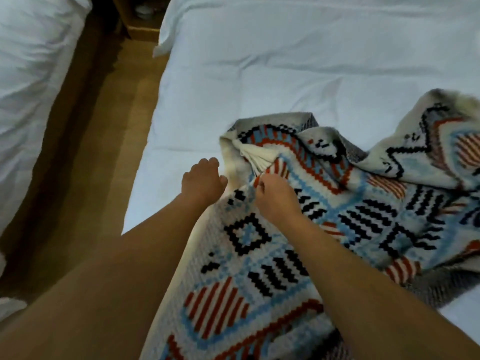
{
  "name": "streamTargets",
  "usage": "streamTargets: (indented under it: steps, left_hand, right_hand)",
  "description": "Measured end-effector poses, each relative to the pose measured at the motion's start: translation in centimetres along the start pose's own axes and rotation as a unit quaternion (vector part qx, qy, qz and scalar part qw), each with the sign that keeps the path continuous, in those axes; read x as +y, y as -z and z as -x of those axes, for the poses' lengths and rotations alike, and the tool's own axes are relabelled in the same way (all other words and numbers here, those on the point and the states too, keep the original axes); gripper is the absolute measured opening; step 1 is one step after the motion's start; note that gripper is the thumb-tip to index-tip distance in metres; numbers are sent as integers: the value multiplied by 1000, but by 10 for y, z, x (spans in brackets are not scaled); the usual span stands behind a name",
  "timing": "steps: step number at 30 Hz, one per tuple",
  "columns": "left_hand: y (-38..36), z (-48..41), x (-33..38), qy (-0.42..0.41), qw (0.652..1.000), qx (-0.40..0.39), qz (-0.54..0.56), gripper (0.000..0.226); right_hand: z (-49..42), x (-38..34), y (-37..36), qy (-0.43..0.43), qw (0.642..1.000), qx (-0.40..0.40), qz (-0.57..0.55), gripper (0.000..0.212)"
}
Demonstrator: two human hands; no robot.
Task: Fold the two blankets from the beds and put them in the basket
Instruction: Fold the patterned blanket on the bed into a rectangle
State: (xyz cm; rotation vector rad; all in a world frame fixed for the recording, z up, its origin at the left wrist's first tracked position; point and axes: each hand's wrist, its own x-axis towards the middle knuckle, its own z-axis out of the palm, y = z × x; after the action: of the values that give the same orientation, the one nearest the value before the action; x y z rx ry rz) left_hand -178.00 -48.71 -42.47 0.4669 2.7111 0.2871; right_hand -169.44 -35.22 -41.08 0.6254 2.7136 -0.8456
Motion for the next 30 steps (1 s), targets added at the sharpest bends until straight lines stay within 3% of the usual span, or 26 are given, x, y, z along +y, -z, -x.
streamTargets:
  steps: [4, 8, 12, 15, 20, 22, 24, 28, 30]
  left_hand:
    - [-7, -72, 20, 95, 993, -18, 61, 46]
    - [-24, -110, 25, 170, 972, -11, 159, 56]
    - [-32, -129, 25, 114, 982, 35, 148, 29]
    - [-24, -149, 17, 109, 966, 62, 224, 7]
    - [21, -195, -1, 63, 948, 94, 298, 5]
    - [46, -218, -7, -10, 956, 111, 270, 5]
    - [69, -244, -17, -63, 965, 128, 222, 10]
    - [96, -293, -54, -31, 978, 170, 113, 18]
    - [91, -309, -72, 4, 984, 163, 72, 19]
  right_hand:
    - [-64, 24, 24, 20, 999, 1, 27, 17]
    - [-109, 24, 22, 36, 999, -6, 39, 22]
    - [-142, 9, 14, 53, 997, -24, 56, 34]
    - [-168, 3, 9, 66, 994, -36, 74, 52]
    - [-211, -27, 9, 71, 996, -30, 39, 75]
    - [-236, -44, 12, 78, 997, -6, 17, 57]
    - [-265, -66, 17, 91, 995, 18, 28, 12]
    - [-316, -107, 6, 119, 986, 116, 0, 13]
    - [-334, -118, -14, 110, 986, 116, -40, 18]
